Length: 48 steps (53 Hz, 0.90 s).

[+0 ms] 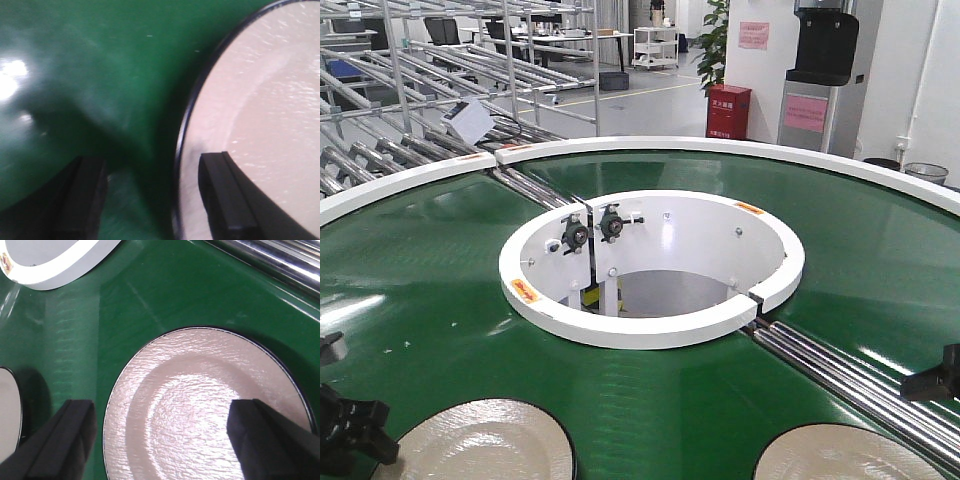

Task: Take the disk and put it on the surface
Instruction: 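Lower both grippers to the rims of the two cream plates, then close the left and right grippers on the plate rims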

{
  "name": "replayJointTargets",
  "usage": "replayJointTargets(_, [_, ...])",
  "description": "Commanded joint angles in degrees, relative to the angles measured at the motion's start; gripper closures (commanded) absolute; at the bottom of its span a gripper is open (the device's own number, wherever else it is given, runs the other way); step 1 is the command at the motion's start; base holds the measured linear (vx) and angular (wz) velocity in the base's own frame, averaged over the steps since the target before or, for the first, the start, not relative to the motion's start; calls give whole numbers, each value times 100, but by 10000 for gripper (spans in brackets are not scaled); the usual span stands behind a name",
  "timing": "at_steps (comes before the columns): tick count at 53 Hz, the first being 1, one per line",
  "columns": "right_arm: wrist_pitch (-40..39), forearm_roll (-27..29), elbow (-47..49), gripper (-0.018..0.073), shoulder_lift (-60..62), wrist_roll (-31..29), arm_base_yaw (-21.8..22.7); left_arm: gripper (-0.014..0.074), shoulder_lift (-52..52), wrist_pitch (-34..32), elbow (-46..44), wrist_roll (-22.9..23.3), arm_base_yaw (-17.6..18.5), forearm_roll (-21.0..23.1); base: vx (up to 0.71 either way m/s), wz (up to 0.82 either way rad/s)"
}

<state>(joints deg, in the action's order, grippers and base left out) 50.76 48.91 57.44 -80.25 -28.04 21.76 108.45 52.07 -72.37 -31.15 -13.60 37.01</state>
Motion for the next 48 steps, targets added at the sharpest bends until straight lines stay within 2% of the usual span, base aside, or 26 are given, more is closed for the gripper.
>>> replayJointTargets(1, [-157, 277, 191, -24, 160, -82, 23, 92, -82, 162, -173, -318, -11, 662, 0, 0])
replayJointTargets(8, [-157, 277, 191, -24, 160, -82, 23, 92, 118, 272, -173, -372, -1, 800, 0, 0])
replayJointTargets(11, [-157, 277, 191, -24, 160, -82, 23, 92, 168, 314, -173, -383, -1, 969, 0, 0])
replayJointTargets(15, [-157, 277, 191, -24, 160, -82, 23, 97, 233, 401, -173, -627, 18, 1322, 0, 0])
replayJointTargets(21, [-112, 271, 191, -24, 160, -82, 23, 135, 315, 552, -173, -833, 99, 1594, 0, 0])
replayJointTargets(29, [-93, 251, 191, -24, 160, -82, 23, 256, 443, 628, -173, -906, 255, 1649, 0, 0])
replayJointTargets(40, [-129, -46, 191, -24, 160, -48, 23, 591, 481, 615, -173, -917, 285, 1651, 0, 0])
replayJointTargets(48, [-247, -570, 191, -10, 151, 216, 23, 606, 481, 632, -173, -917, 285, 1697, 0, 0])
